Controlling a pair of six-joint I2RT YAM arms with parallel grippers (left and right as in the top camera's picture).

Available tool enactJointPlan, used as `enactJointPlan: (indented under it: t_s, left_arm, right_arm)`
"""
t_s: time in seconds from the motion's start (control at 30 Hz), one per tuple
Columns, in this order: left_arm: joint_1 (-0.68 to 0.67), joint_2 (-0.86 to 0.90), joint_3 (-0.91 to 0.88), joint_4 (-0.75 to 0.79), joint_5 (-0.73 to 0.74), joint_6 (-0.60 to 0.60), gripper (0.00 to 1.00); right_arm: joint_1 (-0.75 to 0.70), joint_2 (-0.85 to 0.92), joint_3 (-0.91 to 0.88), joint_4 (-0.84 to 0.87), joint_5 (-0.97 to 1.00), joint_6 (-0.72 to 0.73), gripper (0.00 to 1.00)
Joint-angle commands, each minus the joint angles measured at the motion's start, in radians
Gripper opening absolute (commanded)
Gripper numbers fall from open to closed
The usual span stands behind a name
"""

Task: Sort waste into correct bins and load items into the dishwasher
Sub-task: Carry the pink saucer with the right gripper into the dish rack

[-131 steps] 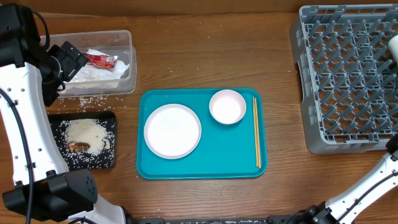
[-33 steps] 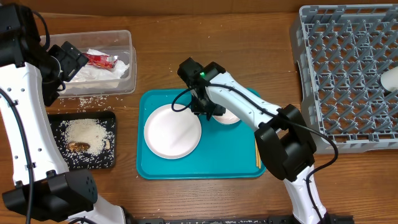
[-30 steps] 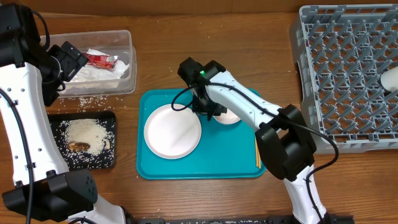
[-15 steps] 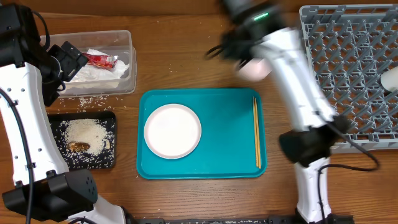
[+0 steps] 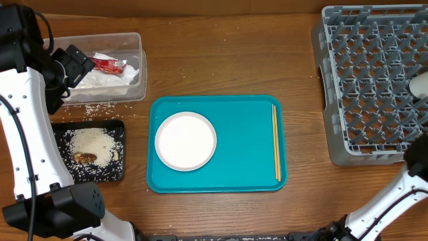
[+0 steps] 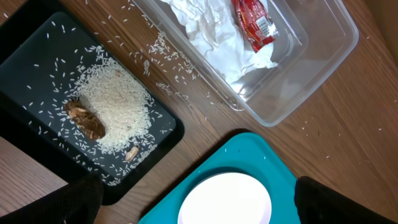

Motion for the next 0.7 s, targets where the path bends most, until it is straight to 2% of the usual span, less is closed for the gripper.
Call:
enactJointPlan:
  t_s: [0.0, 0.2, 0.4, 0.5, 0.67]
  left_arm:
    - [-0.007, 0.011, 0.002, 0.002, 0.001, -0.009, 1.0]
    - [-0.007, 0.011, 0.002, 0.002, 0.001, -0.009, 1.0]
    - [-0.007, 0.011, 0.002, 0.002, 0.001, -0.009, 1.0]
    - [-0.007, 0.011, 0.002, 0.002, 0.001, -0.009, 1.0]
    - [-0.007, 0.011, 0.002, 0.002, 0.001, -0.009, 1.0]
  right_arm:
    - [-0.018, 0.111, 0.013, 0.11, -0.109, -0.022, 0.04]
    - [-0.048, 0.255, 0.011, 0.327, -0.126, -0.014, 0.04]
    - [-0.054, 0.407, 0.005, 0.543, -0.321, 0.008, 0.04]
    - [-0.059, 0.45, 0.004, 0.588, -0.321, 0.074, 0.04]
    - [-0.089, 0.498, 0.003, 0.564, -0.317, 0.104, 0.04]
